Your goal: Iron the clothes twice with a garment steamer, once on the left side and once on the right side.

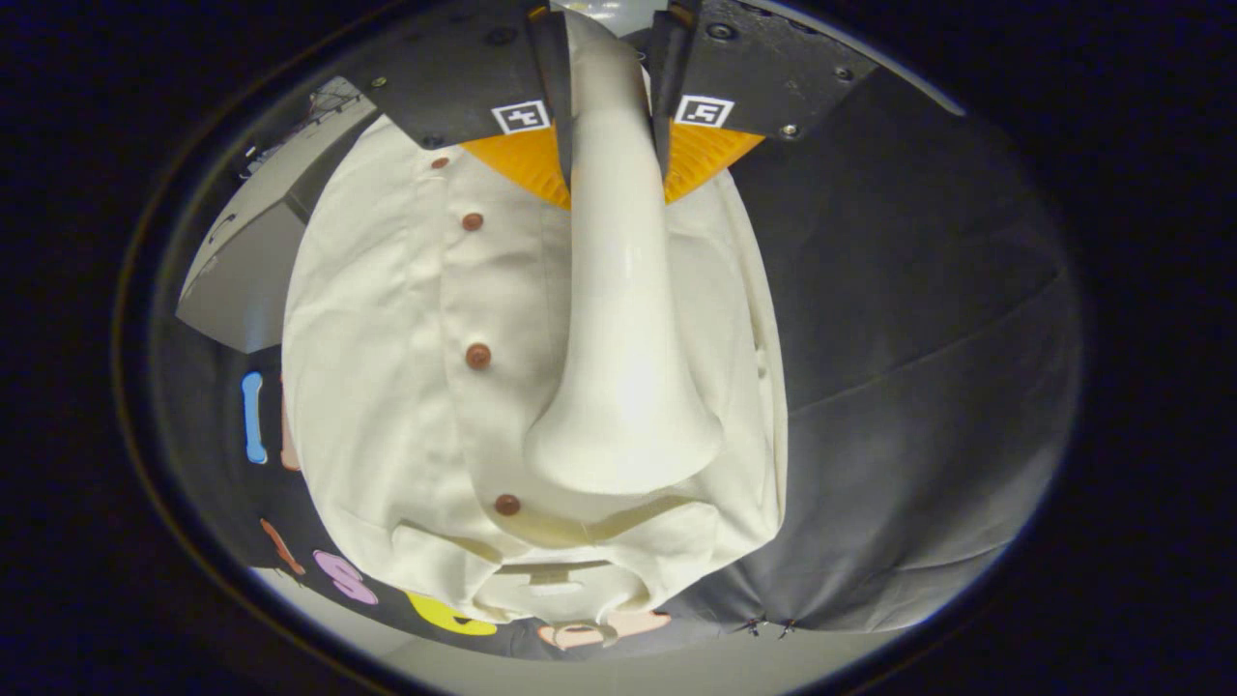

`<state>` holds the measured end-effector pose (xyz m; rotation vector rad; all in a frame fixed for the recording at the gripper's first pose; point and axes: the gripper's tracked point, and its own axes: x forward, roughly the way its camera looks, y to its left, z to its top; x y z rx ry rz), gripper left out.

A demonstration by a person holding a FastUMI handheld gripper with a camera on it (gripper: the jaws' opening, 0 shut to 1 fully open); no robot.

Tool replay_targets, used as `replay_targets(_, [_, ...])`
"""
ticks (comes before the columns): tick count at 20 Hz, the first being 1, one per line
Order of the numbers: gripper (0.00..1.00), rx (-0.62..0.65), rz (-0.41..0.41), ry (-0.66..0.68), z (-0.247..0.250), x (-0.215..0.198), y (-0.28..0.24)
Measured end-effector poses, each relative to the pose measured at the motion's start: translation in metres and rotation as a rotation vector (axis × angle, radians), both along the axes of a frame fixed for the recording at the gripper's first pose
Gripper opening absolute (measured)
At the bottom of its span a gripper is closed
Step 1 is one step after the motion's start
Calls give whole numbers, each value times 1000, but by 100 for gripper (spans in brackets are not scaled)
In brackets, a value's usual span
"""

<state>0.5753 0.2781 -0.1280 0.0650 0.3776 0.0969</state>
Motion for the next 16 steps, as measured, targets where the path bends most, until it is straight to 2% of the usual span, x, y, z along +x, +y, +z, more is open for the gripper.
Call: replay_targets(16, [30, -2, 10, 214, -121, -12, 4])
